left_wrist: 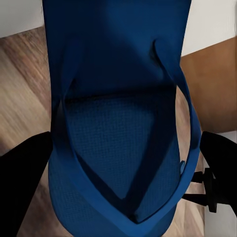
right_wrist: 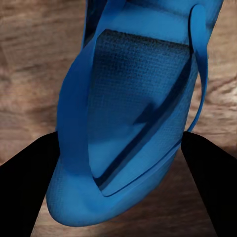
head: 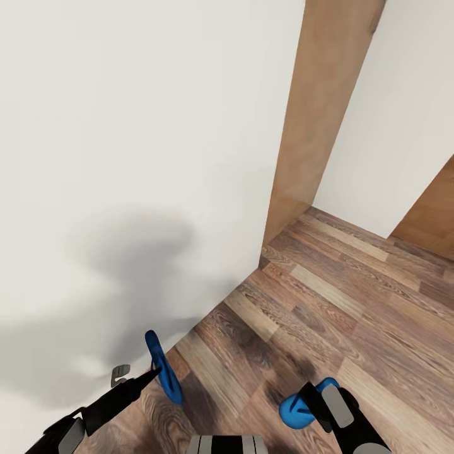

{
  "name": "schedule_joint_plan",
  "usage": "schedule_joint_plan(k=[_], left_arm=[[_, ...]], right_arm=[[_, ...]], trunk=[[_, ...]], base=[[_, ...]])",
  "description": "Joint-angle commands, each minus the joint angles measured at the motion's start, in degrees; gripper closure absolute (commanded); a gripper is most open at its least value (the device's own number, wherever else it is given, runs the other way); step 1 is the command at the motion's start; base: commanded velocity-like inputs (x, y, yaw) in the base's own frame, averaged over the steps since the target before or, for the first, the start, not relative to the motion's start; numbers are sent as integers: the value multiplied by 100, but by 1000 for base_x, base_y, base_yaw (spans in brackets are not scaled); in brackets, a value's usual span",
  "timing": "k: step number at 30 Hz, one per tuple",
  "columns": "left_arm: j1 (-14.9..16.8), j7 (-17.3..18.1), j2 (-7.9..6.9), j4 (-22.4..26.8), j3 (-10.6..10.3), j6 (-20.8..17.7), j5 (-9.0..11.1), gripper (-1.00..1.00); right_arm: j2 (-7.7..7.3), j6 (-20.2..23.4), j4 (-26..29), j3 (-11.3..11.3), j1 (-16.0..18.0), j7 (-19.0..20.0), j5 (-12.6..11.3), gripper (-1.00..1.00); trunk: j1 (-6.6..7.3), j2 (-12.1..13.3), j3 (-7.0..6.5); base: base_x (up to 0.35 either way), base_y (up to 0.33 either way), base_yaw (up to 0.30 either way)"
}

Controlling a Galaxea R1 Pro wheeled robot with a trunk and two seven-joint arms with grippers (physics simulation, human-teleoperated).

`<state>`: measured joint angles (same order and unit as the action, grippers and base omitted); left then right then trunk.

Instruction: In the bedroom, move the book from the bed onto either nightstand, and place the two sandals side by side next to the bed.

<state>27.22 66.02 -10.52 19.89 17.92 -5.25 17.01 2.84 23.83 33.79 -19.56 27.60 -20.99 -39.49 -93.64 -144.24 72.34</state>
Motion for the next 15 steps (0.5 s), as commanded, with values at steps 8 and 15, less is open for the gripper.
schedule_joint_plan(k=[8,15], left_arm=[[2,17,6,-3,9,-55,11,100],[2,23,3,-3,9,-55,5,100]], right_arm=[[6,14,13,-16,0,-38,-50,100],[-2,24,24,-6,1,-52,-44,100]], trunk=[[21,9,-173],[39,19,-329]], base=[[0,0,0],[0,0,0]])
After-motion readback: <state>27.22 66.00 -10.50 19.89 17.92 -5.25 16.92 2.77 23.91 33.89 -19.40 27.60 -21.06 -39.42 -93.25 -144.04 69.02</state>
